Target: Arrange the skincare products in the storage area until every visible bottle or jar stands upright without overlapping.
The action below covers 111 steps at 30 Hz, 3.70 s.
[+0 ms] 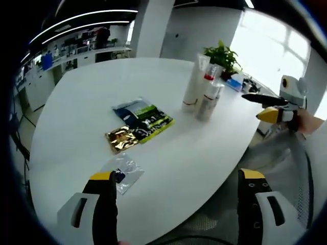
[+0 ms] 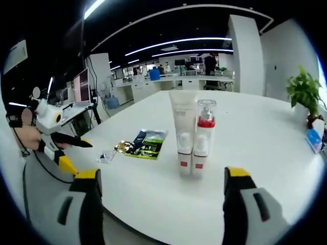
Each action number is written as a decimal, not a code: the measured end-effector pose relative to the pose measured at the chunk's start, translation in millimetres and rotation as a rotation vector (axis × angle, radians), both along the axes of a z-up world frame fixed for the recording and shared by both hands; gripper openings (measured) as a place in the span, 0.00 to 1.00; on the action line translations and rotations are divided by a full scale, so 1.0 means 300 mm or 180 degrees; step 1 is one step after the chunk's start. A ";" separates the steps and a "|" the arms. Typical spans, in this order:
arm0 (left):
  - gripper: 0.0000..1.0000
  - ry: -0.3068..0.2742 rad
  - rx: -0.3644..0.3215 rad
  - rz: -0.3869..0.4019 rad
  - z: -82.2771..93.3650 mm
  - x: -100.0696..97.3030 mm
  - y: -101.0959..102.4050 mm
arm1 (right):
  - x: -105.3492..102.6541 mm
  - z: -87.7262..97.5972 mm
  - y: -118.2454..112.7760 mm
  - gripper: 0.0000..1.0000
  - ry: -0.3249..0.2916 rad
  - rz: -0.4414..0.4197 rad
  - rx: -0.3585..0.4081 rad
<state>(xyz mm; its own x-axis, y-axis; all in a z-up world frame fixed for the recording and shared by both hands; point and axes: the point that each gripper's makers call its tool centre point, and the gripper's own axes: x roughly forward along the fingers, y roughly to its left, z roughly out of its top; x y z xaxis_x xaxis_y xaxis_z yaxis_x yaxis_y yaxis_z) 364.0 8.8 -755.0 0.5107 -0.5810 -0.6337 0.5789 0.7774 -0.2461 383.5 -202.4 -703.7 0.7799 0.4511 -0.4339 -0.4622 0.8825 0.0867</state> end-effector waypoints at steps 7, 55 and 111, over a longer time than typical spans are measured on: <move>0.97 0.0047 0.0066 -0.0004 -0.004 -0.014 0.000 | -0.008 -0.004 0.016 0.97 0.0031 0.0079 0.0013; 0.97 0.0199 0.0893 0.0511 -0.103 0.369 -0.249 | -0.029 0.001 0.053 0.98 0.0040 0.0329 0.0102; 0.66 0.0349 0.0964 0.1491 -0.226 0.613 -0.183 | -0.017 -0.043 0.026 0.94 0.0292 0.0162 0.0154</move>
